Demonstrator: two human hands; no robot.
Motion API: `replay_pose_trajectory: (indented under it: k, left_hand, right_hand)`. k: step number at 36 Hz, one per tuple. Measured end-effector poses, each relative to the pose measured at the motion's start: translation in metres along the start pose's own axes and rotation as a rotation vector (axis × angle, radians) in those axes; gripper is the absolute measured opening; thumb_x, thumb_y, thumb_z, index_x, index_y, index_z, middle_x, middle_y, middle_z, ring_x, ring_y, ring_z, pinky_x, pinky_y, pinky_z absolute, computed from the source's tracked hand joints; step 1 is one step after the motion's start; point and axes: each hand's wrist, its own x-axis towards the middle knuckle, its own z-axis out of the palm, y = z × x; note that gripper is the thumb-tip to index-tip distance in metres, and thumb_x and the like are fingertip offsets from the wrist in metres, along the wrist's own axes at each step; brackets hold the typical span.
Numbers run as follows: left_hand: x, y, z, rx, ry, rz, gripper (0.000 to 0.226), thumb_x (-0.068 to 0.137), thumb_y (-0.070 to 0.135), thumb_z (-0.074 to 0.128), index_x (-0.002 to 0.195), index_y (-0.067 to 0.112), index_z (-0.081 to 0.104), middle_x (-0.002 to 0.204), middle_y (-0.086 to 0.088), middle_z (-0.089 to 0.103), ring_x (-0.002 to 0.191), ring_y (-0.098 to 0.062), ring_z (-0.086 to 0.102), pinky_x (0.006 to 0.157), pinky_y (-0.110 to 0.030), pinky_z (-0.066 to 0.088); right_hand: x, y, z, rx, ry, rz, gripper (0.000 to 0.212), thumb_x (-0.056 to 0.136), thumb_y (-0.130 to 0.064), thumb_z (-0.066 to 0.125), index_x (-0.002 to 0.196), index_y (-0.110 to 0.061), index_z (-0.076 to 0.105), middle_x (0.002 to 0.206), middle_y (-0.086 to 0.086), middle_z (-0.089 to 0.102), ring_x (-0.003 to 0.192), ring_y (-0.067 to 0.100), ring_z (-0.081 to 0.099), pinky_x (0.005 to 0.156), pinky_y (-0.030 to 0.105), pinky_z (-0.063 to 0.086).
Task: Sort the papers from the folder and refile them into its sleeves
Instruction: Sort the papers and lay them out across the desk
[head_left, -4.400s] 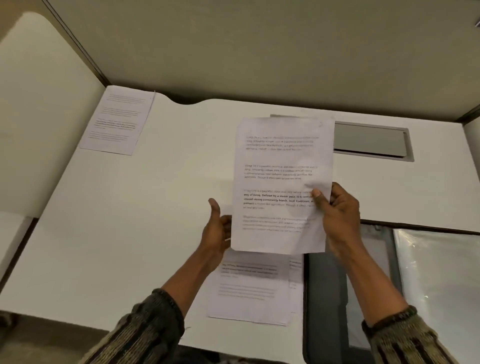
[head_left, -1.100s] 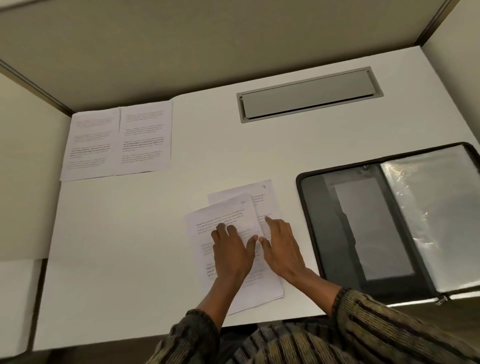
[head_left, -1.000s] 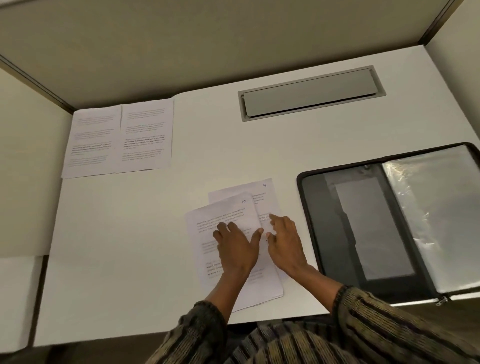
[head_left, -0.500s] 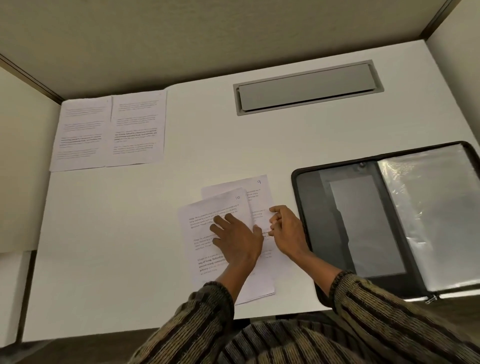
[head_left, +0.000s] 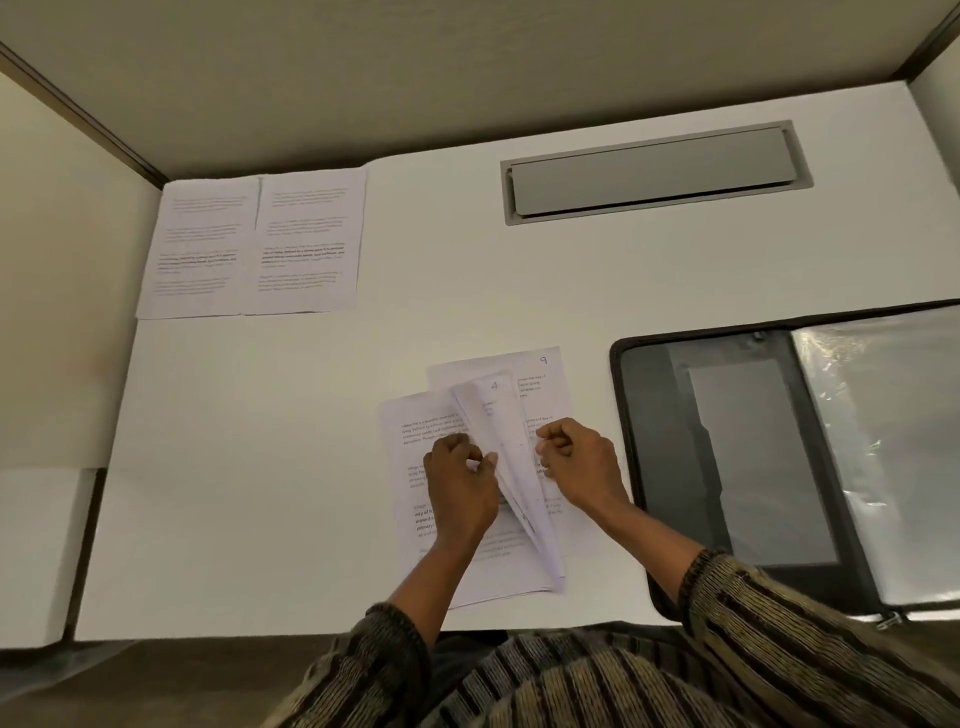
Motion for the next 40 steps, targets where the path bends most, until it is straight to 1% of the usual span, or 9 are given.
replay_pose_trajectory:
  k: [7, 11, 15, 23, 26, 32, 34, 37, 40]
  left_hand:
    - [-0.003, -0.001, -0.003, -0.105, 0.028, 0.028, 0.025, 0.091, 0.019, 0.076, 0.072, 0.024, 0.061, 0.110, -0.005, 0.071, 0.101, -0.022, 0.063, 0.080, -0.028, 0.047]
    - [-0.006, 0.000, -0.004, -0.151, 0.041, -0.008, 0.014, 0.092, 0.019, 0.076, 0.081, 0.018, 0.067, 0.100, 0.007, 0.070, 0.096, -0.014, 0.063, 0.074, -0.017, 0.044]
    - [-0.012, 0.001, -0.006, -0.213, 0.057, -0.030, 0.013, 0.095, 0.020, 0.075, 0.085, 0.020, 0.067, 0.096, 0.008, 0.068, 0.093, -0.006, 0.063, 0.073, -0.013, 0.041]
    - [-0.019, 0.003, -0.009, -0.326, 0.085, -0.076, 0.013, 0.097, 0.020, 0.074, 0.105, 0.017, 0.064, 0.095, 0.008, 0.070, 0.087, 0.003, 0.064, 0.070, -0.013, 0.045]
    - [-0.022, 0.006, -0.011, -0.370, 0.107, -0.038, 0.027, 0.097, 0.012, 0.074, 0.116, 0.012, 0.055, 0.106, 0.003, 0.066, 0.089, 0.011, 0.063, 0.068, -0.007, 0.048]
    - [-0.022, -0.007, -0.006, -0.334, 0.165, 0.159, 0.074, 0.098, 0.001, 0.065, 0.160, 0.024, 0.032, 0.156, 0.005, 0.036, 0.134, -0.001, 0.051, 0.089, -0.011, 0.055]
    - [-0.020, -0.011, -0.006, -0.213, 0.190, 0.241, 0.064, 0.098, 0.000, 0.063, 0.155, 0.025, 0.046, 0.157, 0.001, 0.035, 0.132, -0.005, 0.051, 0.087, -0.005, 0.051]
    - [-0.018, -0.015, -0.002, -0.145, 0.195, 0.277, 0.029, 0.101, 0.002, 0.063, 0.123, 0.018, 0.072, 0.147, -0.004, 0.045, 0.123, -0.011, 0.056, 0.079, -0.006, 0.051]
    - [-0.017, -0.013, 0.002, -0.156, 0.197, 0.208, 0.018, 0.100, 0.004, 0.065, 0.109, 0.016, 0.075, 0.139, -0.003, 0.052, 0.116, -0.009, 0.058, 0.082, -0.012, 0.052]
  right_hand:
    - [0.002, -0.014, 0.005, 0.009, -0.030, 0.071, 0.027, 0.093, -0.032, 0.078, 0.116, -0.030, 0.064, 0.088, -0.010, 0.074, 0.083, 0.011, 0.074, 0.077, 0.041, 0.065]
    - [0.002, -0.015, 0.007, 0.013, -0.044, 0.100, 0.028, 0.091, -0.024, 0.081, 0.114, -0.030, 0.065, 0.094, -0.011, 0.074, 0.085, 0.011, 0.074, 0.080, 0.041, 0.065]
    - [-0.002, -0.020, 0.010, 0.031, -0.069, 0.116, 0.025, 0.092, -0.019, 0.080, 0.116, -0.019, 0.074, 0.105, -0.006, 0.075, 0.096, 0.013, 0.072, 0.092, 0.039, 0.063]
    - [-0.011, -0.034, 0.006, 0.297, -0.143, 0.145, 0.025, 0.086, -0.010, 0.085, 0.109, -0.017, 0.075, 0.088, 0.005, 0.077, 0.088, 0.021, 0.076, 0.087, 0.038, 0.064]
    - [-0.013, -0.038, 0.007, 0.341, -0.140, 0.137, 0.032, 0.083, -0.012, 0.088, 0.109, -0.017, 0.070, 0.086, 0.010, 0.076, 0.088, 0.029, 0.075, 0.083, 0.040, 0.065]
    - [-0.015, -0.039, 0.012, 0.333, -0.136, 0.089, 0.035, 0.082, -0.014, 0.089, 0.102, -0.014, 0.061, 0.078, 0.004, 0.071, 0.080, 0.023, 0.071, 0.085, 0.050, 0.063]
    - [-0.016, -0.040, 0.012, 0.316, -0.141, 0.042, 0.030, 0.082, -0.011, 0.089, 0.096, -0.013, 0.062, 0.078, -0.002, 0.067, 0.078, 0.018, 0.067, 0.085, 0.049, 0.063]
    - [-0.016, -0.041, 0.011, 0.290, -0.154, -0.006, 0.025, 0.084, -0.008, 0.087, 0.096, -0.017, 0.067, 0.084, -0.006, 0.070, 0.081, 0.018, 0.068, 0.085, 0.046, 0.064]
    - [-0.017, -0.043, 0.010, 0.288, -0.166, -0.030, 0.030, 0.085, -0.008, 0.085, 0.106, -0.027, 0.075, 0.083, 0.008, 0.068, 0.084, 0.030, 0.068, 0.085, 0.045, 0.064]
